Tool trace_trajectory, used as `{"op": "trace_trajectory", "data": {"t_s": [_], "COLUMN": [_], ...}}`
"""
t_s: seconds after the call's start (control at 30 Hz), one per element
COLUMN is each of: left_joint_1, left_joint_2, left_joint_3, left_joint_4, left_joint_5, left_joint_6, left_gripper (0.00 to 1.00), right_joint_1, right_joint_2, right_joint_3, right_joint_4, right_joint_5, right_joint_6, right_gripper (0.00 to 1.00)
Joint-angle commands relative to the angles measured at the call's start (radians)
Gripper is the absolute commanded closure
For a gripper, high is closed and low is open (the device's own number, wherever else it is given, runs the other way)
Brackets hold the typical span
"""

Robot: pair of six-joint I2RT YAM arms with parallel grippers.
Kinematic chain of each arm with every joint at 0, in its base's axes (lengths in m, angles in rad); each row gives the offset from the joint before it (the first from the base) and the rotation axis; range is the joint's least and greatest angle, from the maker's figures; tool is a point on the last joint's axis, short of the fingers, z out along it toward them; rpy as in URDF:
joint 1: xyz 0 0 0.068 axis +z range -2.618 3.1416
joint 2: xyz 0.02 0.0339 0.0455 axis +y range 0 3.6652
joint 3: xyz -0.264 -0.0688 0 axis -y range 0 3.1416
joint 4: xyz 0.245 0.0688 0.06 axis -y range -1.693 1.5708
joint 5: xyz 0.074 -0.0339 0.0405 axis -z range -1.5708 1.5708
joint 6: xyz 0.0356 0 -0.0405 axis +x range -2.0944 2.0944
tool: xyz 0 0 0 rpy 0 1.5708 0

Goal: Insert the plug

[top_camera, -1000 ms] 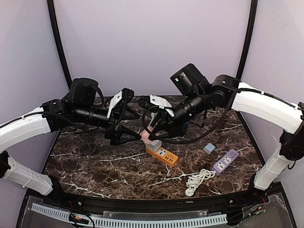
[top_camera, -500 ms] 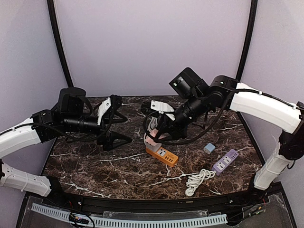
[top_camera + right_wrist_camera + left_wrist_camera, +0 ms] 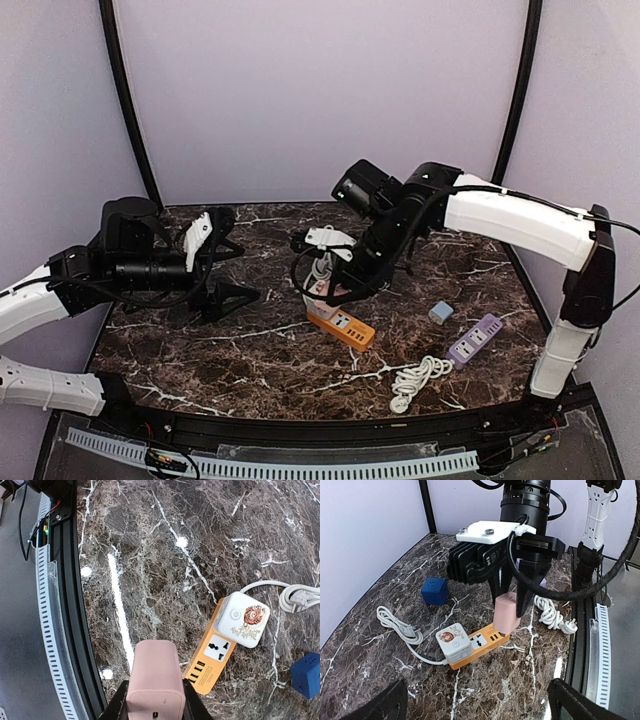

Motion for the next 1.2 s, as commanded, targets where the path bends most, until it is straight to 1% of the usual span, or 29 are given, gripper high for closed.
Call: {"op": "trace_trajectory", "data": {"t_s": [0.0, 0.23, 0.4, 0.53, 0.8, 1.17], "left_joint_1": [0.003, 0.003, 0.003, 0.003, 0.003, 0.004], "left_joint_2": [-0.030, -0.029, -0.015, -0.016, -0.021, -0.053], "left_joint_3": [-0.030, -0.021, -0.005, -0.004, -0.018, -0.031], "left_joint_4": [-0.037, -0.049, -0.058, -0.059, -0.059, -0.071], "left_joint_5": [-0.044, -0.079, -0.101, -0.117, -0.148, -0.181], "left_joint_6": [0.010, -0.013, -0.042, -0.070, -0.093, -0.111], "left_gripper": [0.01, 0.01, 0.02, 0.03, 0.04, 0.06], "right_joint_1": [-0.013, -0.020, -0.033, -0.038, -0.062, -0.074], "right_joint_2": [0.007, 0.014, 0.063, 0.107, 0.119, 0.212], "right_joint_3": [0.016, -0.021, 0.018, 0.070, 0.006, 0.052], "right_joint_4": [-0.018, -0.027, -0.050, -0.084, -0.087, -0.079], "right_joint_5": [0.049, 0.191, 0.251, 0.255, 0.251, 0.240], "right_joint_6": [0.048, 0.120, 0.168, 0.184, 0.149, 0.166], "right_gripper": [1.00, 1.00, 1.00, 1.00, 1.00, 1.00]}}
